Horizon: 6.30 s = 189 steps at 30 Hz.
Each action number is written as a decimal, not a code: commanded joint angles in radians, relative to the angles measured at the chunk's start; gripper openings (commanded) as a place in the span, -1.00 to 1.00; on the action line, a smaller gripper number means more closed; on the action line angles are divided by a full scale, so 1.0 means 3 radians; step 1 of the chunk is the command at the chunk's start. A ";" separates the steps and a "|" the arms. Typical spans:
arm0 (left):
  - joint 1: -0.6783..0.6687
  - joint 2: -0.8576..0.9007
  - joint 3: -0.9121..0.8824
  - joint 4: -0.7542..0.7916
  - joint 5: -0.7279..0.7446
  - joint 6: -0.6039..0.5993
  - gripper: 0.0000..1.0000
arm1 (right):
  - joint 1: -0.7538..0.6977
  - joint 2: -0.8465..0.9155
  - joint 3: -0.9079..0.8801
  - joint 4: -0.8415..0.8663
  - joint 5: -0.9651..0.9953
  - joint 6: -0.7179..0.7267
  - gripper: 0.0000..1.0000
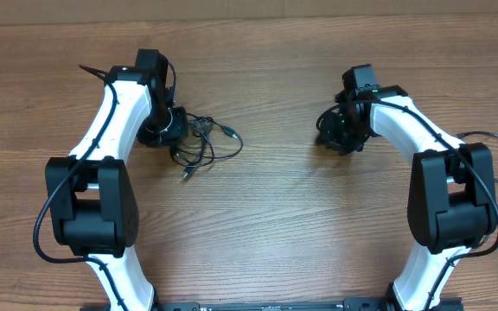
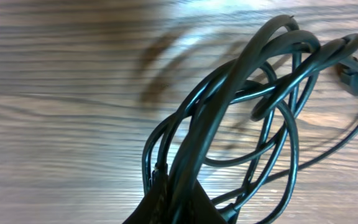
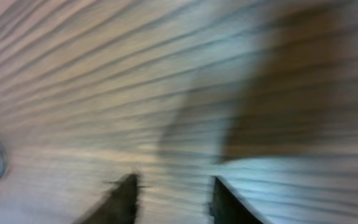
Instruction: Untangle cables
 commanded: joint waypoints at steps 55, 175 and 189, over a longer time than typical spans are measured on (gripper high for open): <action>-0.0041 0.0088 -0.0200 0.0187 0.0651 0.0403 -0.49 | -0.0014 -0.0070 0.0036 -0.0099 0.0940 0.0206 -0.92; 0.1919 -0.0294 -0.1036 0.0642 -0.0445 -0.0958 -0.91 | -0.0806 -0.0069 0.0031 0.0104 0.1364 0.0228 -0.93; 0.2089 -0.0294 -0.1038 0.0670 -0.0451 -0.0968 -0.91 | -0.1035 0.0088 0.0031 0.0554 0.1300 0.0395 -0.92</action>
